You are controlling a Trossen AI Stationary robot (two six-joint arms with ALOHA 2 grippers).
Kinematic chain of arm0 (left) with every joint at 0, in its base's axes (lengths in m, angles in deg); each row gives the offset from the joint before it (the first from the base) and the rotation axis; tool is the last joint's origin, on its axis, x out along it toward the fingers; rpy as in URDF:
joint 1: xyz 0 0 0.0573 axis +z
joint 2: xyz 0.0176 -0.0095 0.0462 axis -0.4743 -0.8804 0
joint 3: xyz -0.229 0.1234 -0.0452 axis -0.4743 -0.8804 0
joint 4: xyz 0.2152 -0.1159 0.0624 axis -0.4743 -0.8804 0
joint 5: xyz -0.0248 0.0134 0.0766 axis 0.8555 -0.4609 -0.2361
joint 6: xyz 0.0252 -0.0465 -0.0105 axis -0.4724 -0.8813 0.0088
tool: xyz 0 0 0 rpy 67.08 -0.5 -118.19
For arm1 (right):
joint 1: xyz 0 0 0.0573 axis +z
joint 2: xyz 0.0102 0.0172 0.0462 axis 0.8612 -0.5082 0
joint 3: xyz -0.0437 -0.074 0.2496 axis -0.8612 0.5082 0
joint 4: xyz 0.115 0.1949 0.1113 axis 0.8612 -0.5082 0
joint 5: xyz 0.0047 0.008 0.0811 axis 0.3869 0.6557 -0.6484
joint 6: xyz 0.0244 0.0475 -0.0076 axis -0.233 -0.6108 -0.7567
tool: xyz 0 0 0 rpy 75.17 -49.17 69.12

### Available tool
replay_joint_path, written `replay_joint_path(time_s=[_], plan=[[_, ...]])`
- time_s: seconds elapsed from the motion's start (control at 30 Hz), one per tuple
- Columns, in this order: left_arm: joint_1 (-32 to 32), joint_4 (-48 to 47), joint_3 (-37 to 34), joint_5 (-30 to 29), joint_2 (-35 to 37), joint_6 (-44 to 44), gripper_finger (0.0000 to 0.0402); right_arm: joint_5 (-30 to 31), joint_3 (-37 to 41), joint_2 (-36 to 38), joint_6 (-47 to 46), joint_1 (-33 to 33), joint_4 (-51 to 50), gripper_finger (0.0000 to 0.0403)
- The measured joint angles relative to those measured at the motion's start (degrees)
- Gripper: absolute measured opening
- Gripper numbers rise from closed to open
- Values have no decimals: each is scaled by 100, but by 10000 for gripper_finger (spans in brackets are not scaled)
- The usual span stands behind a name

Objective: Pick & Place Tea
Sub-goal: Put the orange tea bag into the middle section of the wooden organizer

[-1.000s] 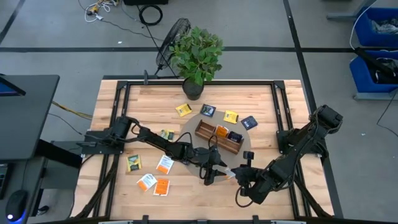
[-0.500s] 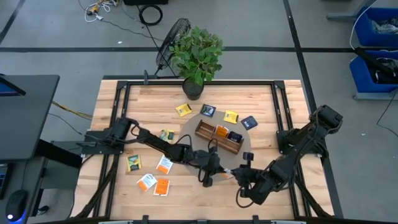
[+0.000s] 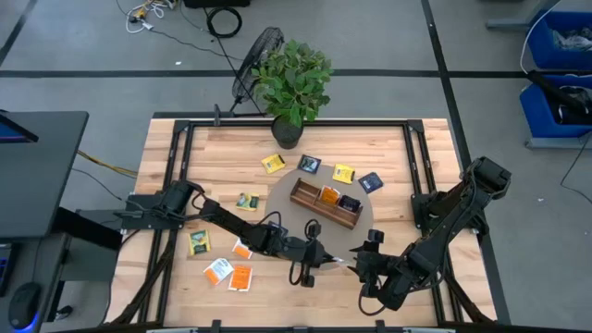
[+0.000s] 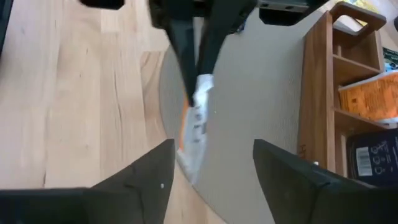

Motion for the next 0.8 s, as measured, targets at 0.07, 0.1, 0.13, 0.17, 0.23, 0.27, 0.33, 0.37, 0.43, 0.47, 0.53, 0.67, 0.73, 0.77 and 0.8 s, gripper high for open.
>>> replay_joint_path(time_s=[0.07, 0.1, 0.13, 0.17, 0.23, 0.27, 0.33, 0.37, 0.43, 0.47, 0.53, 0.67, 0.73, 0.77, 0.8], plan=[[-45, 74, 0, 1, 2, 43, 2, -3, 0, 0, 166, -45, 125, 229], [-50, 96, 0, 3, 2, 49, 2, 1, 0, 0, 255, -49, 196, 228], [-52, 105, 0, 4, 2, 60, 2, 27, 0, 0, 351, -58, 260, 225], [-52, 105, 0, 4, 2, 60, 2, 78, 0, 0, 419, -68, 318, 222], [-36, 94, 0, -4, 2, 57, 2, 114, 0, 0, 453, -88, 344, 210], [-35, 94, 0, -8, 2, 57, 2, 94, 0, 0, 438, -101, 335, 202], [-34, 104, 0, -20, 10, 60, 2, -15, 0, 0, 391, -122, 327, 181], [-36, 93, -1, -18, 29, 100, 2, -80, 0, 0, 375, -143, 323, 169], [-37, 124, 0, -18, 62, 152, 2, -133, 0, 0, 377, -162, 323, 141], [-39, 140, 0, -18, 66, 167, 2, -131, 0, 0, 383, -165, 324, 127], [-41, 91, 0, -18, 66, 164, 2, -167, 0, 0, 424, -180, 323, 92], [-37, 76, -4, -18, 66, 124, 2, -215, 0, 0, 490, -184, 323, 15], [-40, 89, -7, 1, 66, 104, 3, -215, 0, 0, 473, -181, 316, 11], [-53, 113, -9, 73, 66, 82, 4, -212, 0, 0, 451, -177, 311, 12], [-64, 184, -11, 157, 66, 65, 7, -185, 0, 0, 422, -162, 298, 9]])
